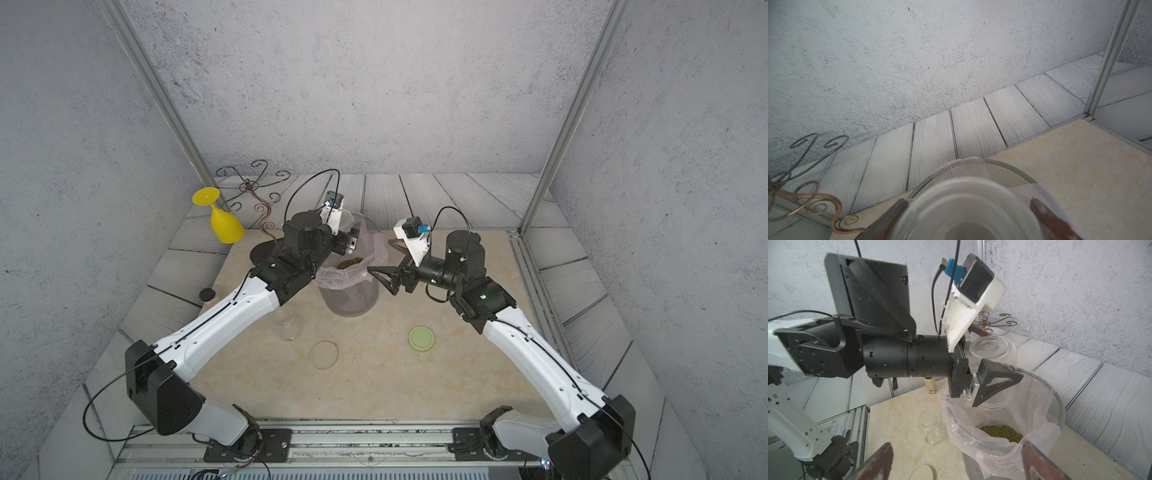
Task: Empty moldy mung beans from jars
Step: Pour the moldy mung beans from the jar into the trash bin.
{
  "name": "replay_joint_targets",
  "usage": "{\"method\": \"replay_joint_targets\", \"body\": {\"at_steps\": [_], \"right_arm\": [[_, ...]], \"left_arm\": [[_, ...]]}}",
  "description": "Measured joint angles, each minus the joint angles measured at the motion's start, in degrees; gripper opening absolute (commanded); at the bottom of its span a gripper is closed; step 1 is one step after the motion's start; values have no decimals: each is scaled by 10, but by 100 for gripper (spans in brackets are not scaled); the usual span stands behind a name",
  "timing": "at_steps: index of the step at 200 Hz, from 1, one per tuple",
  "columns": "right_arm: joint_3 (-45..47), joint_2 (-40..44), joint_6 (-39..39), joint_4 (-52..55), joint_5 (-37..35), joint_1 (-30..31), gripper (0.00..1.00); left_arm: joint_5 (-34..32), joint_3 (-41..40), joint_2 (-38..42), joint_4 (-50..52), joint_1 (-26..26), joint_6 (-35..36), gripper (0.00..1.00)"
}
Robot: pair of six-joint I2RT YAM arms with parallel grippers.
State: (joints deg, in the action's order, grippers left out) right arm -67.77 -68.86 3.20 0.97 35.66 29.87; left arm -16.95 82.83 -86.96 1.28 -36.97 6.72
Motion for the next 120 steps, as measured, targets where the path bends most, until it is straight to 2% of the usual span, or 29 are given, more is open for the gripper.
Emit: {"method": "replay_joint_targets", "body": {"at_steps": [52,120], "right_arm": [[2,2,-1,-3,-6,0,96],[12,18,-3,-7,-9,0,96]], "left_arm": [[-43,17,-9,-2,-28,48,48],[-89,12,-14,-34,-30,76,48]]}}
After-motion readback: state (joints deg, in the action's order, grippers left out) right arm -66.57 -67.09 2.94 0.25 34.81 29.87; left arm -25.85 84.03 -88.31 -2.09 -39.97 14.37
